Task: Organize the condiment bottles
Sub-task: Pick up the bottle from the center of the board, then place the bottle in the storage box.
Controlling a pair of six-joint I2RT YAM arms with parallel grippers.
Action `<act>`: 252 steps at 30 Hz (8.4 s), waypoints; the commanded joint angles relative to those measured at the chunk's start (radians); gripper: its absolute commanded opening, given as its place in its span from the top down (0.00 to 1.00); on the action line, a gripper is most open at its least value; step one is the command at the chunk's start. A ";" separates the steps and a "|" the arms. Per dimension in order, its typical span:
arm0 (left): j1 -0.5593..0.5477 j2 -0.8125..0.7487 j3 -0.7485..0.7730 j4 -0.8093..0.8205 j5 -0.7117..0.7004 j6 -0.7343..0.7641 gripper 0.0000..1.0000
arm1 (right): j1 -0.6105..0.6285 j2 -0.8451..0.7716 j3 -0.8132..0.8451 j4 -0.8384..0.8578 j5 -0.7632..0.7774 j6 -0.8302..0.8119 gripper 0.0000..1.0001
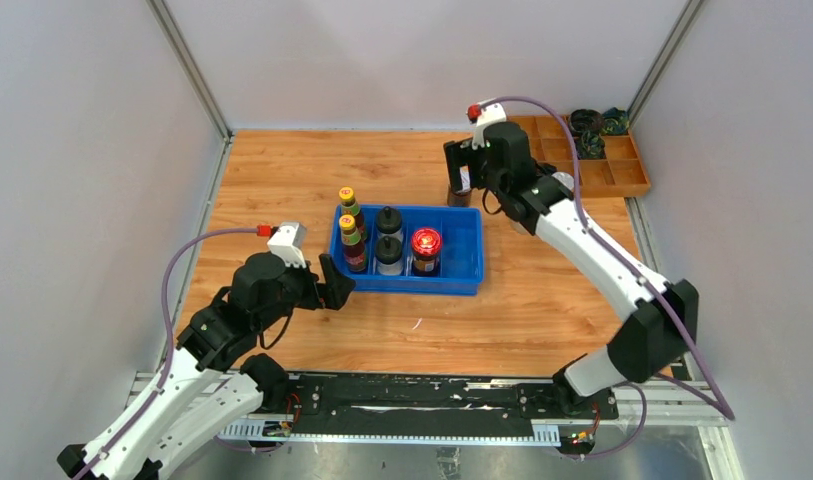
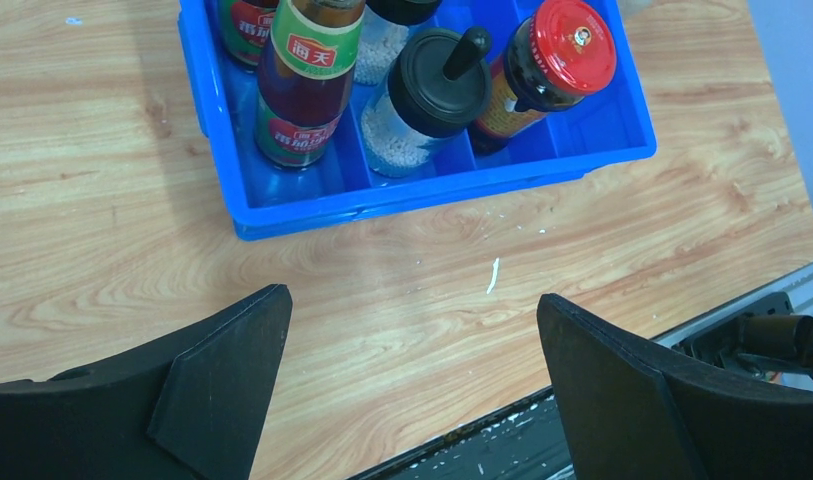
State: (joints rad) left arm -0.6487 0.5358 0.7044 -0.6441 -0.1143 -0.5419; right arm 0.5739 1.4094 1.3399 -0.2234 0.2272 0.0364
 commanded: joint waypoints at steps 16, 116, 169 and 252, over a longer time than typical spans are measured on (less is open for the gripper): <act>-0.008 0.020 0.021 -0.021 -0.010 0.016 0.00 | -0.148 0.552 0.418 -0.074 -0.152 -0.069 0.00; -0.008 0.050 0.065 -0.048 -0.038 0.031 0.00 | -0.128 -0.208 -0.042 -0.232 -0.277 0.037 0.50; -0.008 0.041 0.060 -0.055 -0.035 0.030 0.00 | 0.126 0.382 0.244 -0.095 -0.144 -0.063 0.51; -0.008 0.054 0.045 -0.047 -0.034 0.024 0.00 | 0.127 0.376 0.154 -0.082 -0.143 -0.008 0.20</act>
State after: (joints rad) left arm -0.6487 0.5842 0.7464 -0.6914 -0.1425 -0.5270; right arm 0.6937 1.8530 1.4563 -0.2955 0.0566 0.0513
